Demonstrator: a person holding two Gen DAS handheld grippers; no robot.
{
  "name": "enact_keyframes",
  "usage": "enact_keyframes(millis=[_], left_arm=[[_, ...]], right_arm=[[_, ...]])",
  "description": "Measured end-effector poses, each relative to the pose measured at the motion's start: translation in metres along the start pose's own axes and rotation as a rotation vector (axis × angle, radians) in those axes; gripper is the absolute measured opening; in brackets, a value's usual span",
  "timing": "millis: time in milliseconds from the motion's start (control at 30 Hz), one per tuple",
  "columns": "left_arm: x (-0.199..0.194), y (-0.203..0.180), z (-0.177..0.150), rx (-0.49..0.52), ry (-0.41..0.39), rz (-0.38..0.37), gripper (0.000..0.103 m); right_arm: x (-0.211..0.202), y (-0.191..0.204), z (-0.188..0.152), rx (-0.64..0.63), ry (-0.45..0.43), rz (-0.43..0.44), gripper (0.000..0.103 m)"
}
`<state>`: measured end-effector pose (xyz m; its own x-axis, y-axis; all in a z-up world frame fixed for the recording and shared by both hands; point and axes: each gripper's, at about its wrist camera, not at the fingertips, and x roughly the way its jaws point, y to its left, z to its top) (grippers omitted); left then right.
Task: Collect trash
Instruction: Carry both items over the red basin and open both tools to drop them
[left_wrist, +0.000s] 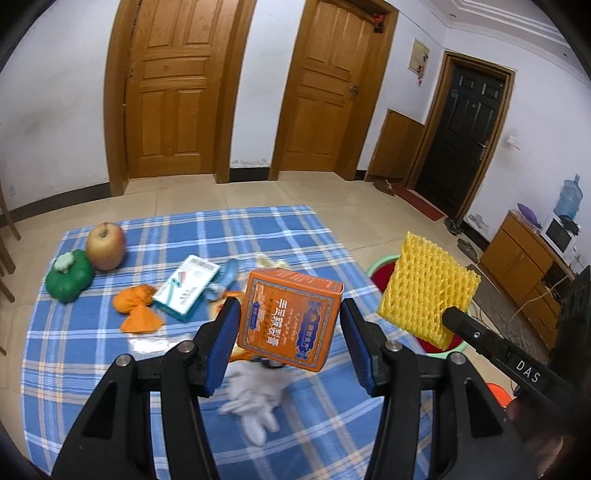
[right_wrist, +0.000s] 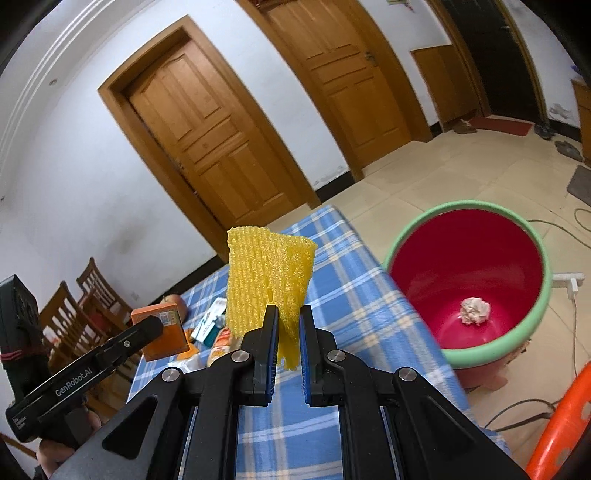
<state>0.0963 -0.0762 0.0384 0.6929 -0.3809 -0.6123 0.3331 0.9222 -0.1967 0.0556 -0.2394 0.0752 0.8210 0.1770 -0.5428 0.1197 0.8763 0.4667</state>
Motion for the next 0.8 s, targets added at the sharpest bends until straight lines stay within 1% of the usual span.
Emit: enact_keyframes(millis=[400, 800], left_arm=[[0.031, -0.059, 0.006, 0.088, 0.041, -0.056, 0.056], [0.088, -0.104, 0.004, 0.152, 0.131, -0.101, 0.056]], right_arm=[[-0.028, -0.057, 0.007, 0.103, -0.059, -0.094, 0.010], [-0.023, -0.110, 0.007, 0.156, -0.059, -0.235, 0.011]])
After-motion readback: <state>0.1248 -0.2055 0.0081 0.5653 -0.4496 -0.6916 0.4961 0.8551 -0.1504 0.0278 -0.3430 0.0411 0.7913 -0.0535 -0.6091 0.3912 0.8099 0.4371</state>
